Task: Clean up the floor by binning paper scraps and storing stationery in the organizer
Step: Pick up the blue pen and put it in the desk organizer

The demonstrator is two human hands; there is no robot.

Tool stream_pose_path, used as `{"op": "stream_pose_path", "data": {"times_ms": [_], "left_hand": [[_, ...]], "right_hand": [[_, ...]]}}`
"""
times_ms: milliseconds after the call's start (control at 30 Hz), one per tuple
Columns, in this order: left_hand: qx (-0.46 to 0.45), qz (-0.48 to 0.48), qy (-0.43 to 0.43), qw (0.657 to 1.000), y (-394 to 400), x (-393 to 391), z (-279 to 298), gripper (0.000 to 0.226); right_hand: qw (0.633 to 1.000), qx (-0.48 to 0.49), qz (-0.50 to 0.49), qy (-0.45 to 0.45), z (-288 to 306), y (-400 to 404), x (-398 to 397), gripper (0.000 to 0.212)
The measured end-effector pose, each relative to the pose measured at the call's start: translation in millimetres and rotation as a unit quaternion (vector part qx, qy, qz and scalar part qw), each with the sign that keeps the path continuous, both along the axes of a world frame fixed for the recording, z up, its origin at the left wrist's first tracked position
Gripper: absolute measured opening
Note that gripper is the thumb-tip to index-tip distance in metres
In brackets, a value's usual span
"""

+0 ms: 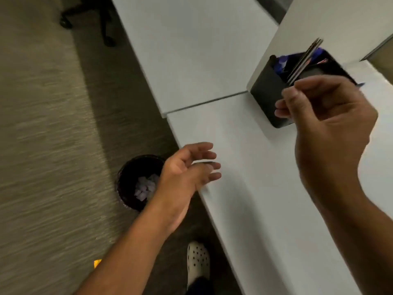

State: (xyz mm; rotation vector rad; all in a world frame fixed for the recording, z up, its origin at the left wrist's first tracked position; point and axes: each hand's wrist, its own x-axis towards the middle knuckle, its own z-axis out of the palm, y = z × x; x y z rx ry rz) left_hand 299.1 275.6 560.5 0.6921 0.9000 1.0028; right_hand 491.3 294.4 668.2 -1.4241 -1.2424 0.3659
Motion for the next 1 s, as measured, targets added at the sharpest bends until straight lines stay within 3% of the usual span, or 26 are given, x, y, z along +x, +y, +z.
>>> {"op": "stream_pose_path", "data": {"times_ms": [100, 200, 367, 667, 800, 1000], "left_hand": [[-0.015, 0.068, 0.004, 0.998, -31, -65, -24, 0.037], [-0.068, 0.137, 0.044, 0.987, -71, -131, -61, 0.035], [-0.164, 0.204, 0.144, 0.954, -142, -222, -140, 0.031], [-0.352, 0.205, 0.24, 0.881, -272, -323, -339, 0.028], [-0.396, 0.153, 0.249, 0.87, -313, -348, -419, 0.028], [-0.424, 0.103, 0.235, 0.868, -347, -366, -505, 0.029]], "right_hand": [[0.987, -0.114, 0.11, 0.021, -49, -58, -86, 0.006], [0.95, -0.246, 0.19, 0.039, -112, -105, -153, 0.009], [0.885, -0.401, 0.236, 0.009, -235, -158, -237, 0.008], [0.668, -0.661, 0.314, -0.132, -469, -246, -312, 0.013], [0.585, -0.69, 0.364, -0.224, -562, -285, -338, 0.015], [0.573, -0.656, 0.356, -0.337, -677, -304, -382, 0.027]]}}
